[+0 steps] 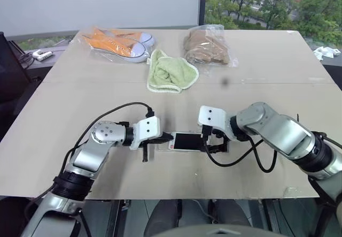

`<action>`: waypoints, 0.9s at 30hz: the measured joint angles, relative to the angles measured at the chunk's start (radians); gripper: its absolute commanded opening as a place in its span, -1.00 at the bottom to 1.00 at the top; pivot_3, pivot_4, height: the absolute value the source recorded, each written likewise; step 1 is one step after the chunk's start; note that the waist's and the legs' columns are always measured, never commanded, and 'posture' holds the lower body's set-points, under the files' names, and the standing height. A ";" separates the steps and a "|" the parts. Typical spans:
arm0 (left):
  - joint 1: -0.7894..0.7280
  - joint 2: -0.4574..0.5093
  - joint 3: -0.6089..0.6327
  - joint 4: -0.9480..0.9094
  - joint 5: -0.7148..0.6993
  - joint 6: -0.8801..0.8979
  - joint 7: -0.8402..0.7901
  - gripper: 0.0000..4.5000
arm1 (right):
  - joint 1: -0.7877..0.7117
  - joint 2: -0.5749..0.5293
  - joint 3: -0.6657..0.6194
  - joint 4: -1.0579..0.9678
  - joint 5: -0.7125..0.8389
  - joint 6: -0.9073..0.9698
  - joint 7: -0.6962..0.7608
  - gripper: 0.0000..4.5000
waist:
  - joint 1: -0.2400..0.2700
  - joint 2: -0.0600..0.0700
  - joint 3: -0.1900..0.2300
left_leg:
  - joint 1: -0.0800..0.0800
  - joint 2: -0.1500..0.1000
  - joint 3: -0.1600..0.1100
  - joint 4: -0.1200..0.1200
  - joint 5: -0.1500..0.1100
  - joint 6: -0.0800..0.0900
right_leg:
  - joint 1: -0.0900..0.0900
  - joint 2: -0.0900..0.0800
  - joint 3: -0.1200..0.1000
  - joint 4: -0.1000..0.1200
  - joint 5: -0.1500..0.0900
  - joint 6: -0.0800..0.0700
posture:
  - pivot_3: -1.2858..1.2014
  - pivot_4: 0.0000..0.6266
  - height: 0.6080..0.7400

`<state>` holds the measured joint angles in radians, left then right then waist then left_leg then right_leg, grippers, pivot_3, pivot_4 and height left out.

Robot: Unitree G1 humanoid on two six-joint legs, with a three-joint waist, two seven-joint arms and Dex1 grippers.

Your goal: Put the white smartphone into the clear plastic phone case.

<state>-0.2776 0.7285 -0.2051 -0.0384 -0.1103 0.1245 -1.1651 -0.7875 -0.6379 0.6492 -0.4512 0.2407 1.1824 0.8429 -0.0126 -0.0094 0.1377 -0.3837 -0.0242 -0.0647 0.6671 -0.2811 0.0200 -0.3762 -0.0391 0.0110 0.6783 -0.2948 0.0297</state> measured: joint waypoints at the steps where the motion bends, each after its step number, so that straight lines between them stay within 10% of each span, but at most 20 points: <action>1: 0.003 0.002 0.001 -0.003 0.000 0.000 0.003 -1.00 | 0.000 0.009 -0.001 0.006 -0.002 -0.012 -0.005 0.98 | -0.001 0.000 0.000 | 0.000 0.000 0.000 0.000 0.000 0.000 | 0.000 0.000 0.000 0.000 0.000 0.000 | 0.03 -0.52 1.00; 27: 0.029 0.013 0.018 -0.059 -0.012 0.067 0.038 -1.00 | 0.028 0.094 0.009 0.105 -0.093 -0.251 0.007 0.98 | -0.002 0.003 0.002 | 0.000 0.000 0.000 -0.002 0.000 0.000 | -0.001 0.000 0.001 -0.001 0.000 0.000 | 0.03 -0.52 1.00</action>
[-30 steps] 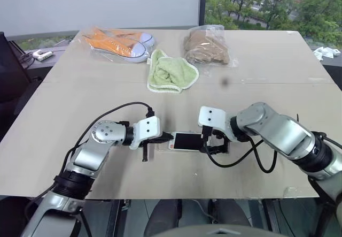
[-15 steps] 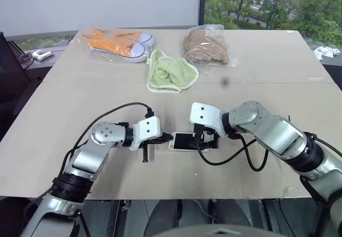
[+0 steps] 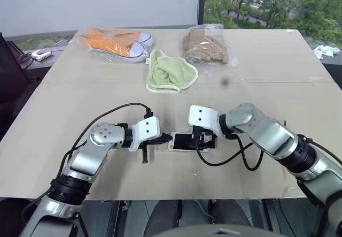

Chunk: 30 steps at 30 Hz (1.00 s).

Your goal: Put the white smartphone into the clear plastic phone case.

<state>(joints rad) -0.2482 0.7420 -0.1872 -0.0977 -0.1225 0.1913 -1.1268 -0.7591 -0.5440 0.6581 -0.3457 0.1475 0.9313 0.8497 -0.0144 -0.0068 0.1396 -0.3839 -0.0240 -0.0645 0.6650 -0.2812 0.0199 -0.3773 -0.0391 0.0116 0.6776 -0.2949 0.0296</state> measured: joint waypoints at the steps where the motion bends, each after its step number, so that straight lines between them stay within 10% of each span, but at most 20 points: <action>1: 0.000 0.000 0.000 0.000 0.000 0.000 0.000 -1.00 | -0.001 -0.006 -0.002 -0.003 0.000 0.000 0.006 0.98 | 0.000 0.000 0.000 | 0.000 0.000 0.000 0.000 0.000 0.000 | 0.000 0.000 0.000 0.000 0.000 0.000 | 0.03 -0.52 1.00; 30: 0.006 0.005 0.004 0.001 -0.013 -0.005 0.000 -1.00 | 0.005 -0.038 0.046 -0.002 -0.064 -0.023 0.075 0.98 | 0.000 0.001 0.001 | -0.001 0.000 0.000 -0.001 0.000 0.000 | -0.001 0.000 0.000 -0.001 0.000 0.000 | 0.03 -0.52 1.00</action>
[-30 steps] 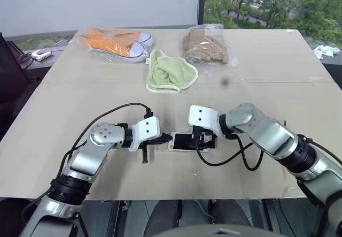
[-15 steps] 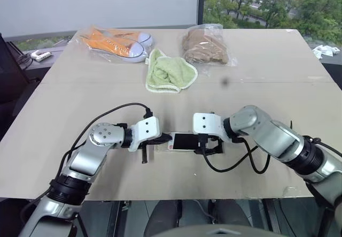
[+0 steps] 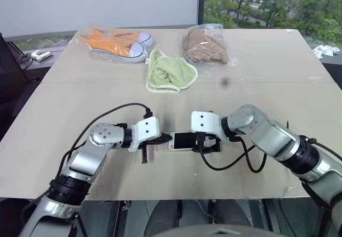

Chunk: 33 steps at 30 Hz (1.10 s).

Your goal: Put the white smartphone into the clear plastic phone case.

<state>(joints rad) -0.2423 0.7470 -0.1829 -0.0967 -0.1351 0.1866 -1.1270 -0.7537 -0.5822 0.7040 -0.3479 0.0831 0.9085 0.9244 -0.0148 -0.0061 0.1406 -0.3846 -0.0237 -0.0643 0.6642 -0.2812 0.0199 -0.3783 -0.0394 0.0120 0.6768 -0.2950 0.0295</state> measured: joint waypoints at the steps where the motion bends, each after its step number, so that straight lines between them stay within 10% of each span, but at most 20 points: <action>1: 0.001 -0.001 0.006 -0.001 -0.014 0.005 -0.001 -1.00 | 0.000 0.001 -0.018 -0.010 0.010 0.016 0.000 0.98 | 0.000 0.000 0.001 | 0.000 0.000 0.000 0.000 0.000 0.000 | 0.000 0.000 0.000 0.000 0.000 0.000 | 0.03 -0.52 1.00; 17: 0.032 0.160 0.138 -0.041 -0.118 0.159 -0.055 -1.00 | 0.007 -0.080 -0.205 -0.113 0.124 0.156 -0.009 0.98 | 0.000 -0.003 0.007 | -0.018 0.000 0.000 0.000 0.002 -0.003 | -0.015 0.000 0.000 -0.002 0.000 0.000 | 0.03 -0.52 1.00; 27: 0.172 0.242 0.187 0.030 -0.169 0.088 -0.199 -1.00 | 0.042 -0.176 -0.211 -0.129 0.127 0.157 -0.010 -0.91 | 0.005 -0.003 0.010 | -0.018 0.000 0.000 -0.001 0.000 -0.001 | -0.016 -0.001 0.000 -0.004 0.000 0.000 | 0.03 -0.52 1.00; 33: 0.087 0.172 0.144 0.138 -0.108 -0.067 -0.196 -1.00 | 0.058 -0.212 -0.165 -0.161 0.124 0.155 0.008 -0.98 | 0.017 -0.002 0.011 | -0.016 -0.001 0.000 0.000 0.000 0.000 | -0.013 -0.002 -0.001 -0.002 0.000 0.000 | 0.03 -0.52 1.00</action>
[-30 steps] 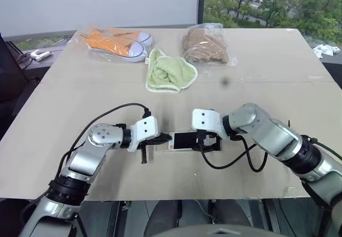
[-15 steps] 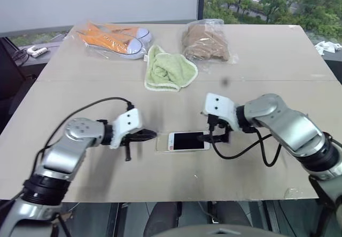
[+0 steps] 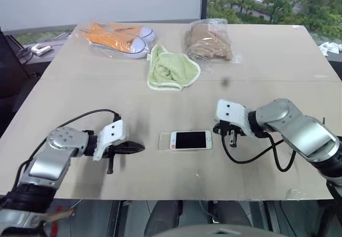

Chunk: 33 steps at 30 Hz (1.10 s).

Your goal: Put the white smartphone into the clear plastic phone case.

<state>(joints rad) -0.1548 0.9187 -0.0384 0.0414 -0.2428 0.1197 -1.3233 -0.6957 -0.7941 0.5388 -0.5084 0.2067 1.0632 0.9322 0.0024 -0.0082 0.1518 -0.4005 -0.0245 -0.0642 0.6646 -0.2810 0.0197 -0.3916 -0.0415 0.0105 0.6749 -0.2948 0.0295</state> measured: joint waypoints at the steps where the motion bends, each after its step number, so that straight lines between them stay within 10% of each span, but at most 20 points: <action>1: -0.014 -0.009 -0.008 0.022 0.014 -0.030 0.000 -1.00 | 0.000 -0.014 0.003 -0.005 -0.002 0.000 0.001 -0.98 | 0.004 0.000 0.000 | 0.001 0.000 0.000 0.000 0.000 0.000 | 0.001 0.000 0.000 0.001 0.000 0.000 | 0.03 -0.52 1.00; 33: -0.155 -0.285 -0.109 0.042 0.053 0.089 0.033 -1.00 | 0.000 -0.067 0.052 -0.028 -0.005 0.068 0.015 -0.98 | 0.028 0.009 -0.005 | 0.002 -0.011 -0.016 0.004 0.005 0.004 | 0.014 -0.009 -0.017 -0.003 -0.001 0.002 | 0.03 -0.52 1.00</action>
<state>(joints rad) -0.3095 0.6337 -0.1472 0.0839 -0.1903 0.2092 -1.2900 -0.6958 -0.8611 0.5910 -0.5364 0.2014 1.1317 0.9474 0.0300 0.0005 0.1469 -0.3989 -0.0354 -0.0805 0.6684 -0.2765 0.0233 -0.3779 -0.0504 -0.0065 0.6720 -0.2955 0.0320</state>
